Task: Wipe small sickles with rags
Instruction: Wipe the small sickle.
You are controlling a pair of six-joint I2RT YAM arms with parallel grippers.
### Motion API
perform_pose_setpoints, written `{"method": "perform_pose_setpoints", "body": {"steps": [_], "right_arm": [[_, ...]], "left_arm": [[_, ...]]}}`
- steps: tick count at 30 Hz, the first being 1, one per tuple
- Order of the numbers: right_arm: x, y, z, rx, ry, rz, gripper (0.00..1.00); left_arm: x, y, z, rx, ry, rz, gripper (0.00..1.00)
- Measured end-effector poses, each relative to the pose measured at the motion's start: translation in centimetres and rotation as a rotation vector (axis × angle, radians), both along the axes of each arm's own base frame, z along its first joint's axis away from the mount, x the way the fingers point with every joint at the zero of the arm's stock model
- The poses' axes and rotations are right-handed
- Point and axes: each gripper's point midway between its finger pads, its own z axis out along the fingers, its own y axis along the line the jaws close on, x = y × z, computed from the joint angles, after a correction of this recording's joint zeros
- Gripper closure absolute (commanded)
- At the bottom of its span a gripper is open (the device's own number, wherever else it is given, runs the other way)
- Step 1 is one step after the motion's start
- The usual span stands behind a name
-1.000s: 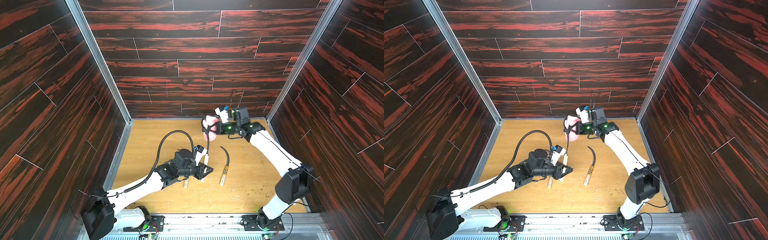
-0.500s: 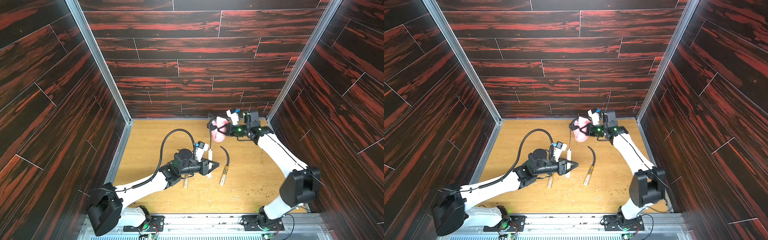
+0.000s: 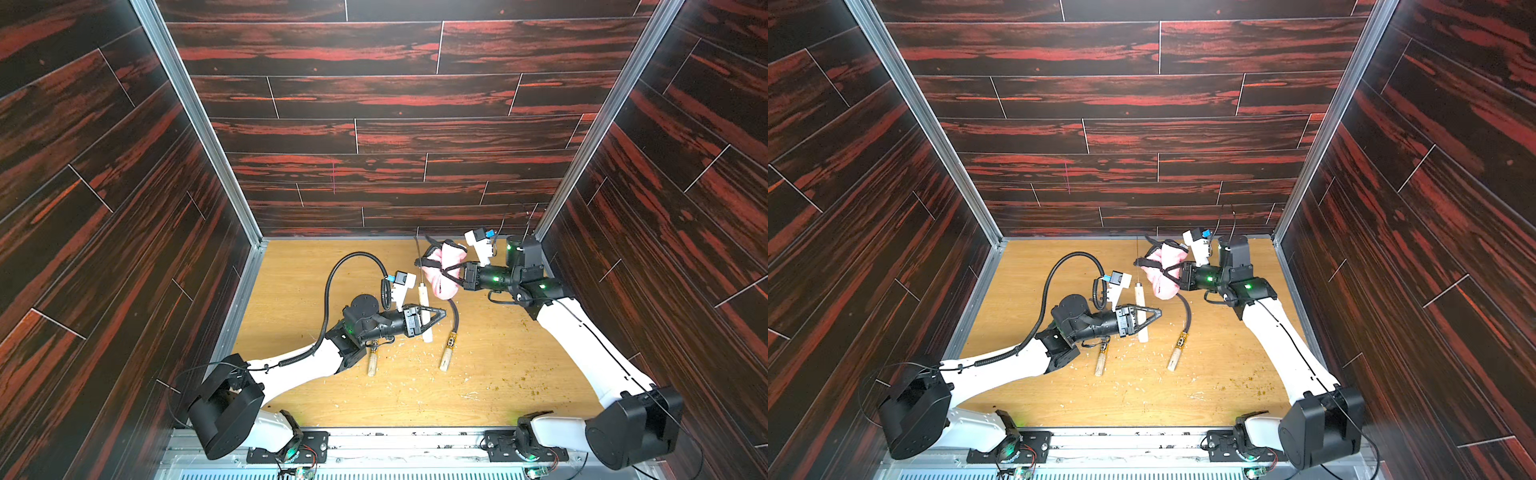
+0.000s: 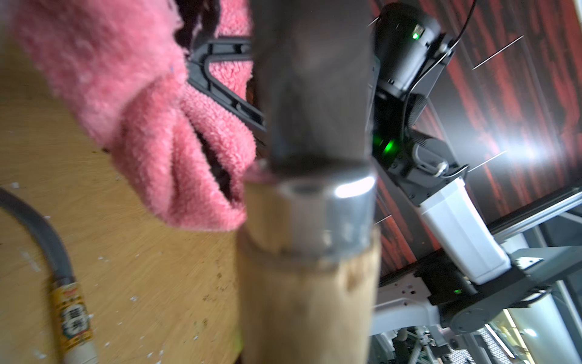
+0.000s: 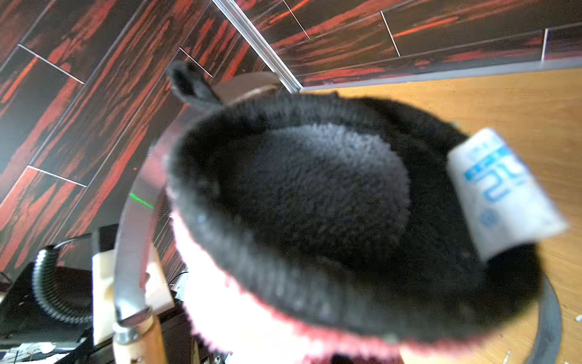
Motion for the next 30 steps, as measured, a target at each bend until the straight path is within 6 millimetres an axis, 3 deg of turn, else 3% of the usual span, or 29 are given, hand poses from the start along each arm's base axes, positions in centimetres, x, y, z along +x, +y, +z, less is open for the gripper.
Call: {"method": "perform_pose_setpoints", "body": {"steps": [11, 18, 26, 30], "right_arm": [[-2.1, -0.1, 4.1, 0.050, -0.114, 0.039, 1.00], [-3.2, 0.7, 4.8, 0.069, -0.129, 0.085, 1.00], [-5.6, 3.1, 6.6, 0.102, -0.162, 0.200, 1.00], [-5.5, 4.5, 7.2, 0.114, -0.173, 0.240, 1.00]], "left_arm": [[0.1, -0.3, 1.6, -0.128, 0.034, -0.034, 1.00], [0.1, -0.2, 1.7, -0.136, 0.033, -0.030, 1.00], [0.3, -0.6, 0.3, -0.070, 0.043, -0.033, 1.00], [0.3, -1.0, 0.4, -0.037, 0.030, -0.049, 1.00]]}}
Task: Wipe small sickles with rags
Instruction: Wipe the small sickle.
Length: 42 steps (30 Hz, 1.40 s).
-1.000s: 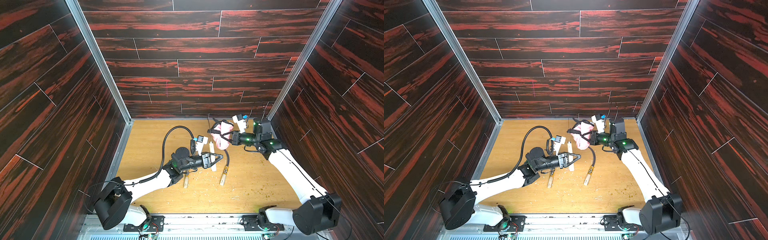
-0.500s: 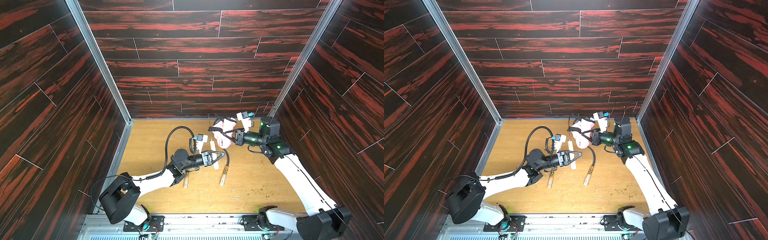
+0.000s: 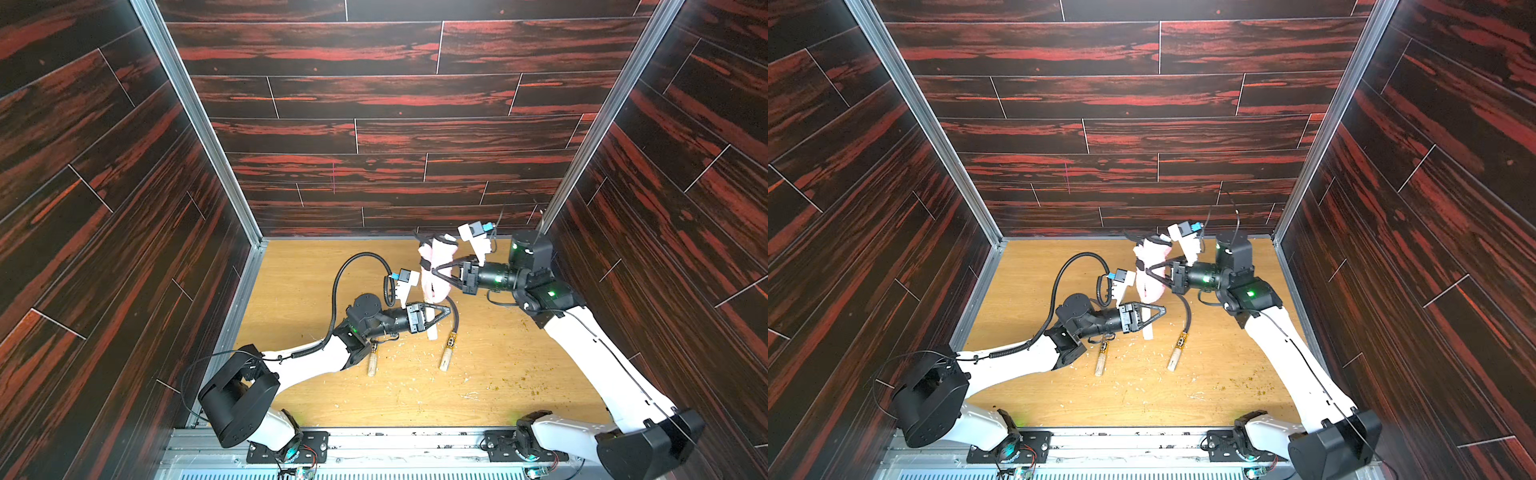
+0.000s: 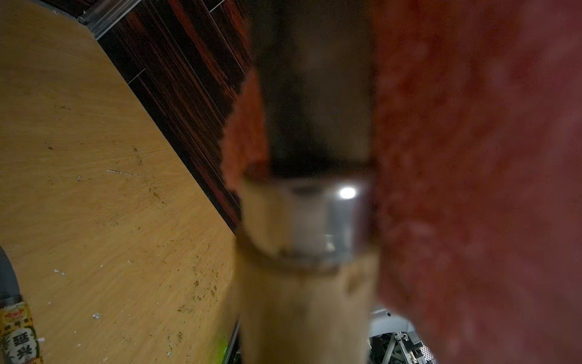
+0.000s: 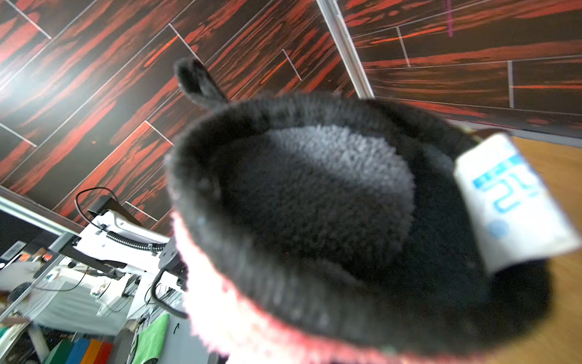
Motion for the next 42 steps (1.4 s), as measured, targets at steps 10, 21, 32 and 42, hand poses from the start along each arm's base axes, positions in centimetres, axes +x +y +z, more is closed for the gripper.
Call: {"method": "perform_pose_setpoints", "body": {"steps": [10, 21, 32, 42], "right_arm": [[2.0, 1.0, -1.6, -0.003, 0.036, -0.001, 1.00], [7.8, 1.8, -1.7, -0.010, 0.032, -0.060, 1.00], [14.3, 2.3, -4.4, -0.017, 0.071, -0.105, 1.00], [18.2, 0.5, -12.4, -0.086, 0.272, -0.191, 1.00]], "left_arm": [[1.0, 0.3, -1.1, 0.035, 0.052, 0.028, 1.00], [0.3, 0.1, -2.8, 0.106, 0.080, 0.027, 1.00], [-2.9, 1.1, -2.9, 0.215, 0.042, -0.022, 1.00], [-4.7, 2.2, 0.4, 0.176, -0.131, -0.028, 1.00]]}}
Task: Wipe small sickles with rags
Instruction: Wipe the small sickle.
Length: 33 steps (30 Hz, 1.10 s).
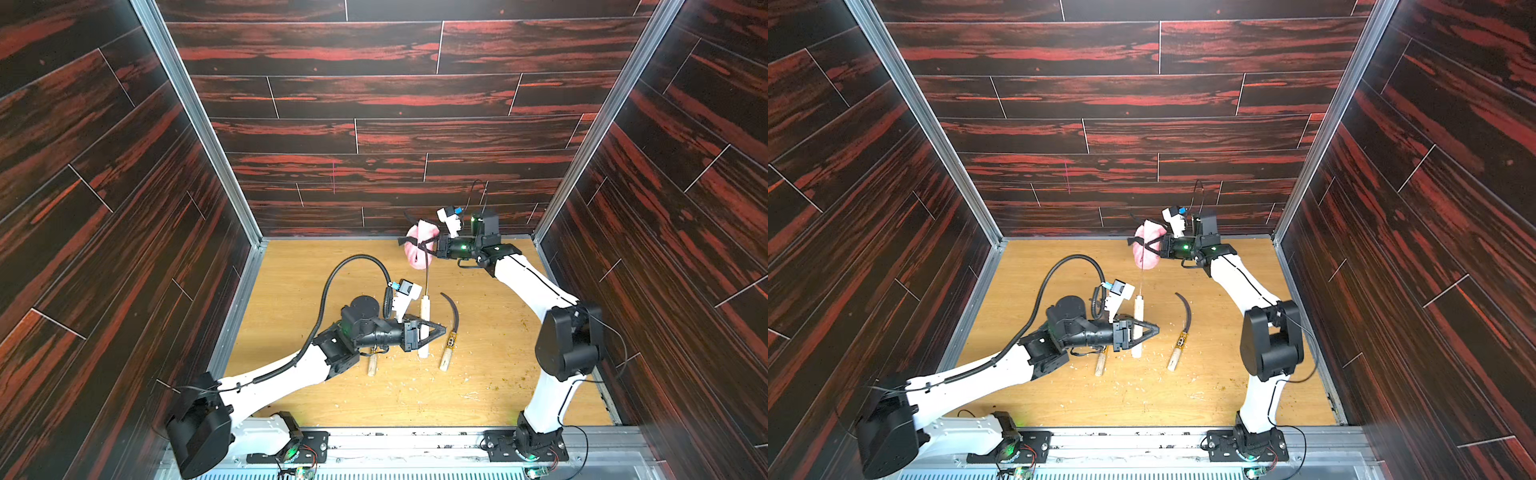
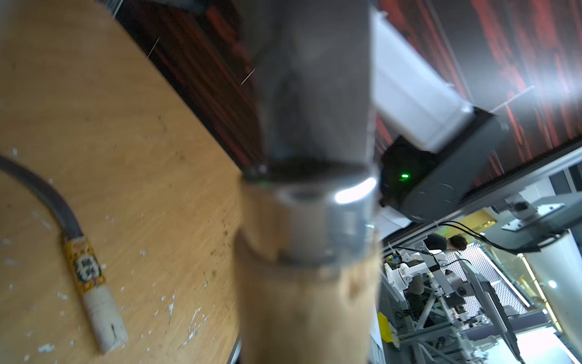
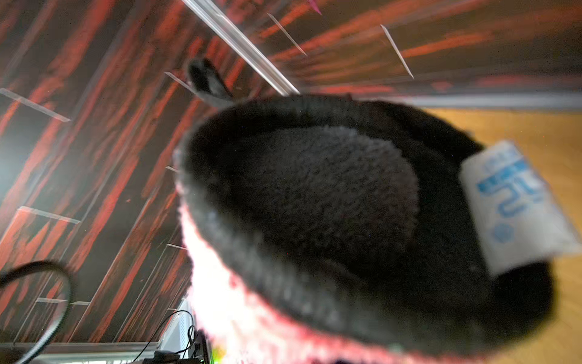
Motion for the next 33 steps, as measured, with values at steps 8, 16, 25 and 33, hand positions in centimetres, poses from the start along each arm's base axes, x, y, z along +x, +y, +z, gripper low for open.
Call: {"method": "perform_pose_setpoints", "body": {"steps": [8, 16, 25, 33], "right_arm": [[-1.1, -2.6, -3.7, -0.082, 0.083, -0.065, 1.00], [-9.9, -4.0, 5.9, -0.039, -0.110, -0.006, 1.00], [-17.7, -2.1, 13.1, 0.025, -0.324, 0.136, 1.00], [-18.4, -0.5, 12.0, 0.020, -0.291, 0.188, 1.00]], "left_arm": [[0.4, 0.6, 0.9, -0.023, -0.050, 0.040, 1.00], [1.5, 0.7, 0.6, -0.058, -0.027, 0.061, 1.00], [2.0, 0.0, 0.7, -0.100, 0.003, 0.043, 1.00], [2.0, -0.1, 0.6, -0.102, 0.017, 0.038, 1.00]]}}
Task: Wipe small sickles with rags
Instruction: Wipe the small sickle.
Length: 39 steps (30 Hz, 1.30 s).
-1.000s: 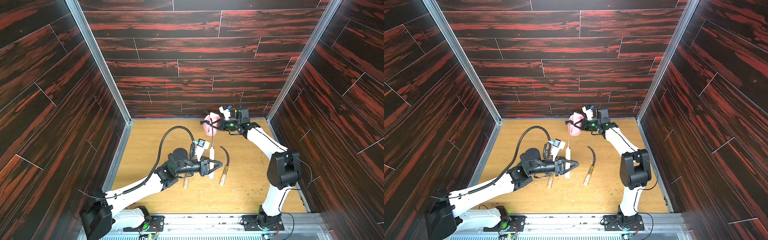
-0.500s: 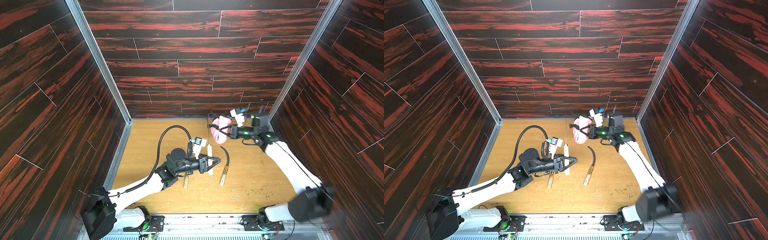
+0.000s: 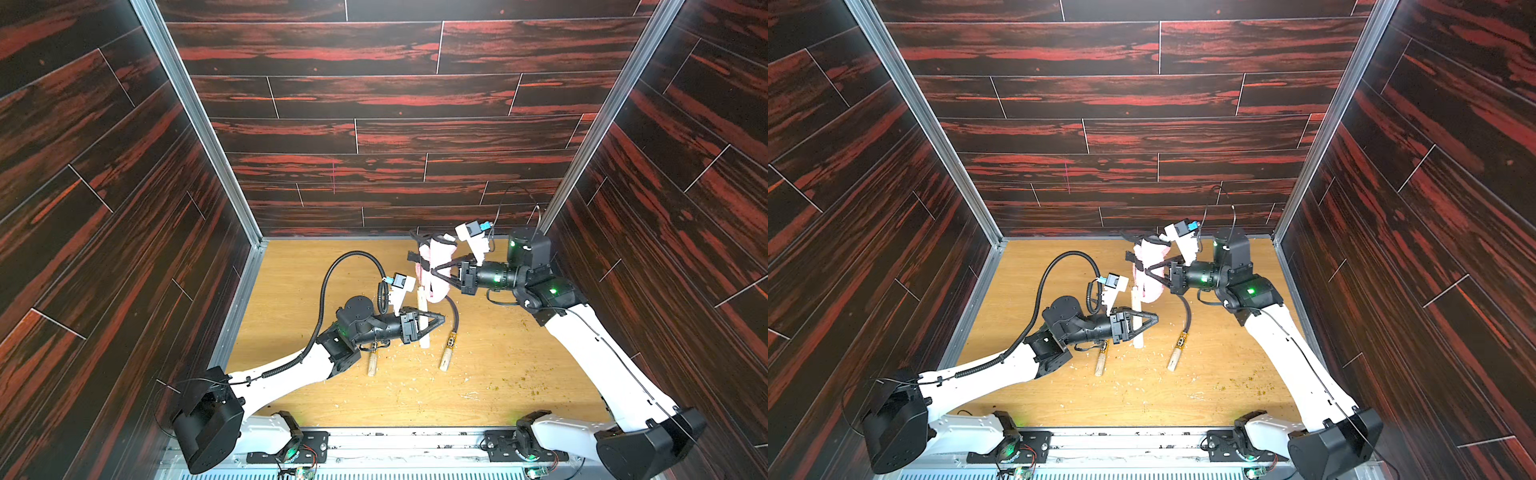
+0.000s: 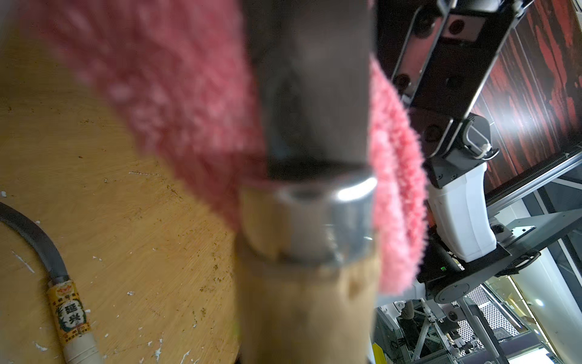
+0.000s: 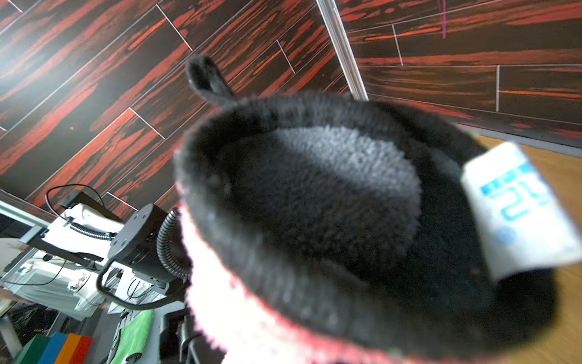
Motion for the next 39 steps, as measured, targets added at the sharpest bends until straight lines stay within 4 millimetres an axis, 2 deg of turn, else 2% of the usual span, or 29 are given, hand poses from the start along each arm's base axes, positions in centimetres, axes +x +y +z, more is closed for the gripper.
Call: {"method": "perform_pose_setpoints", "body": {"steps": [8, 22, 27, 34, 39], "right_arm": [[1.8, 1.6, -1.5, 0.007, 0.075, 0.013, 1.00], [3.0, 2.1, 1.1, 0.059, 0.151, -0.022, 1.00], [4.8, 2.9, 2.3, 0.053, 0.145, -0.023, 1.00], [8.3, 3.7, 1.6, 0.041, 0.172, -0.025, 1.00], [9.4, 3.5, 1.5, 0.041, 0.193, -0.023, 1.00]], "left_arm": [[0.7, 0.0, -0.7, 0.015, 0.014, 0.016, 1.00], [2.0, -0.3, 0.5, -0.006, -0.044, 0.046, 1.00], [2.3, -0.2, 1.4, -0.028, -0.067, 0.055, 1.00], [2.6, -0.2, 0.8, -0.001, -0.051, 0.069, 1.00], [2.7, -0.2, 0.4, 0.012, -0.046, 0.075, 1.00]]}}
